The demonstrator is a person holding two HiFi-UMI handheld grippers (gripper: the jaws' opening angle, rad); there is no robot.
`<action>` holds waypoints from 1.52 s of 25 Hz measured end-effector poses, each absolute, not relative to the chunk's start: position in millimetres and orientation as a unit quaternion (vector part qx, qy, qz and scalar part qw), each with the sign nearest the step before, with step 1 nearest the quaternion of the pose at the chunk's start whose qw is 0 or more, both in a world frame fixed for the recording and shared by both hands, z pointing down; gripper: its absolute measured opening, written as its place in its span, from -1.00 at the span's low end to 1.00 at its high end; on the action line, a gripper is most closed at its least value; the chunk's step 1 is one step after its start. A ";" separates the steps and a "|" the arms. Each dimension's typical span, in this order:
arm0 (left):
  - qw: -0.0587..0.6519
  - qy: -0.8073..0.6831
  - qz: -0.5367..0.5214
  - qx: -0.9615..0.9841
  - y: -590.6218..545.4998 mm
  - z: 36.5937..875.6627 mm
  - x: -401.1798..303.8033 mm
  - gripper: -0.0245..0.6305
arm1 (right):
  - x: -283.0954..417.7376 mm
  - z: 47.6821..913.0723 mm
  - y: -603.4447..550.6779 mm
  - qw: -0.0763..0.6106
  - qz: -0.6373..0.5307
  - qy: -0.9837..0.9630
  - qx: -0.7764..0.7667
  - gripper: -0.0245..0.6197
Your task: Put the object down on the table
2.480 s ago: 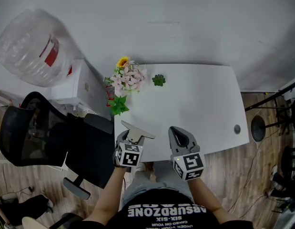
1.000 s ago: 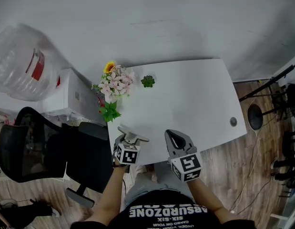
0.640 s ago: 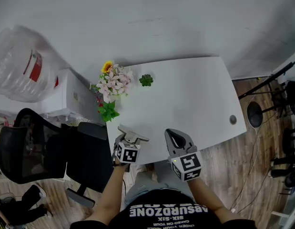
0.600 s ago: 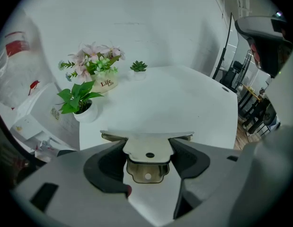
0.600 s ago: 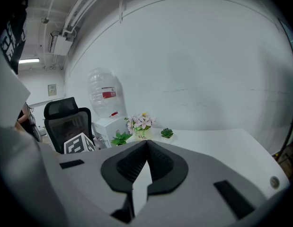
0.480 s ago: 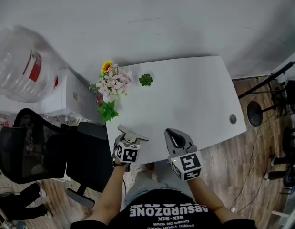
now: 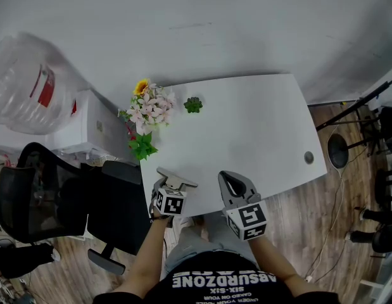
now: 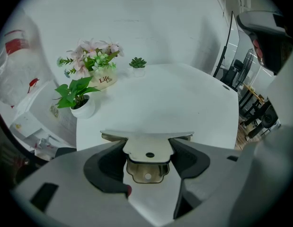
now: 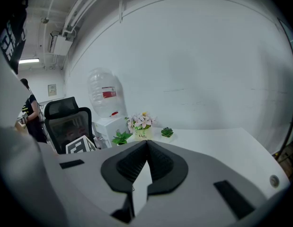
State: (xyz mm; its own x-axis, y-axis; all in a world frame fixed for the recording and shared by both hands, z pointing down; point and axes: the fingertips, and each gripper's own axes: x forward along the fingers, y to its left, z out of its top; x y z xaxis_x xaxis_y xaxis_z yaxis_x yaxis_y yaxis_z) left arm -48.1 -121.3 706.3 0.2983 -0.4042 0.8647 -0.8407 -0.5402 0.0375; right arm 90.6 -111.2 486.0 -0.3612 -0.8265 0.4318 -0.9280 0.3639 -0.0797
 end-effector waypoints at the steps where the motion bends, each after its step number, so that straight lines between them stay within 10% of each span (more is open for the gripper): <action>1: 0.253 -0.407 0.431 0.764 -120.9 707.1 -48.1 -0.04 | 90.8 486.4 -110.7 0.161 0.157 -0.810 0.542 -0.93; 38: 0.262 -0.406 0.452 0.750 -106.2 723.3 -46.0 -0.04 | 100.3 486.6 -91.6 0.160 0.159 -0.806 0.547 -0.93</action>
